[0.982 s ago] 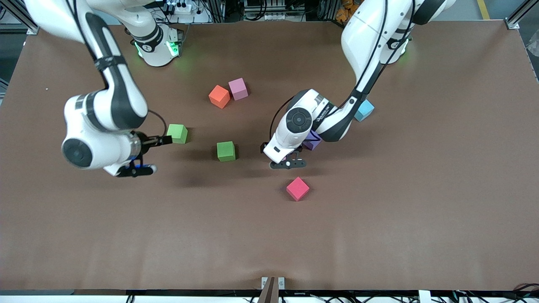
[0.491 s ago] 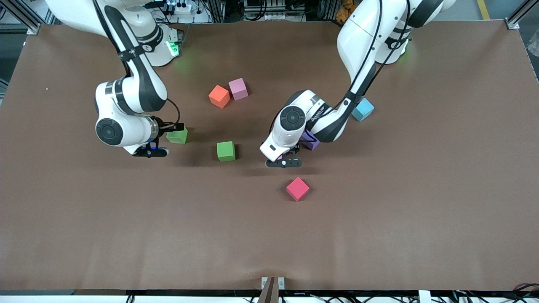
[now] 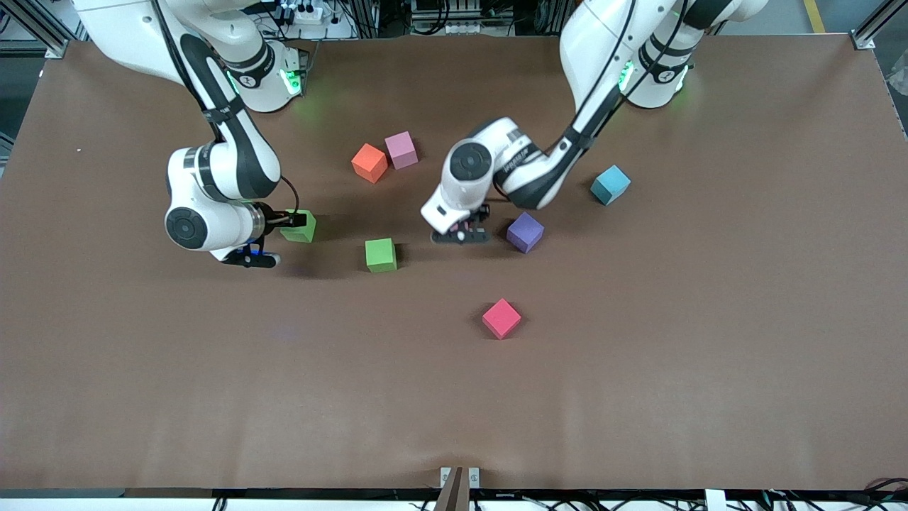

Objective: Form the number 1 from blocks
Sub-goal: 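Grasp the lavender cube with the left gripper while the right gripper grasps green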

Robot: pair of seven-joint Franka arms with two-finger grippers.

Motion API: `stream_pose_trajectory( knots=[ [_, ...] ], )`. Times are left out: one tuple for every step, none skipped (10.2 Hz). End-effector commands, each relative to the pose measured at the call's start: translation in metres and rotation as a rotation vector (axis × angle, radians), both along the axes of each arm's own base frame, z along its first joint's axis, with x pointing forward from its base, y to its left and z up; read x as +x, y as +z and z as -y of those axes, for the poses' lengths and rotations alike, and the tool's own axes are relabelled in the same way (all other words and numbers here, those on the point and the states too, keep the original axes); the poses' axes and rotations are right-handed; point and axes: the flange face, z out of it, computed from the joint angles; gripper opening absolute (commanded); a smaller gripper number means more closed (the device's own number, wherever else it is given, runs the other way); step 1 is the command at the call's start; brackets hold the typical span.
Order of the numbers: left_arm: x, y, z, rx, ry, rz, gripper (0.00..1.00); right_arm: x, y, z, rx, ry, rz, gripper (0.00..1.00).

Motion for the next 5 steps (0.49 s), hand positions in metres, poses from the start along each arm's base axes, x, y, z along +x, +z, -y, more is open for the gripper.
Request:
stream_pose_trajectory(
  knots=[
    [-0.034, 0.011, -0.019, 0.044, 0.004, -0.014, 0.0, 0.002, -0.008, -0.005, 0.011, -0.03, 0.011, 1.0],
    [-0.046, 0.009, -0.02, 0.052, -0.01, -0.025, 0.0, 0.003, -0.008, -0.006, 0.012, -0.028, 0.012, 1.0],
    [-0.05, 0.008, -0.022, 0.058, -0.021, -0.024, 0.0, 0.004, -0.007, -0.006, 0.013, -0.029, 0.015, 1.0],
    [-0.048, 0.003, -0.024, 0.079, -0.022, -0.001, 0.0, 0.006, -0.008, -0.008, 0.014, -0.028, 0.016, 1.0],
    [-0.053, -0.006, -0.021, 0.104, -0.005, 0.018, 0.0, 0.009, -0.008, -0.01, 0.024, -0.041, 0.017, 1.0]
  ],
)
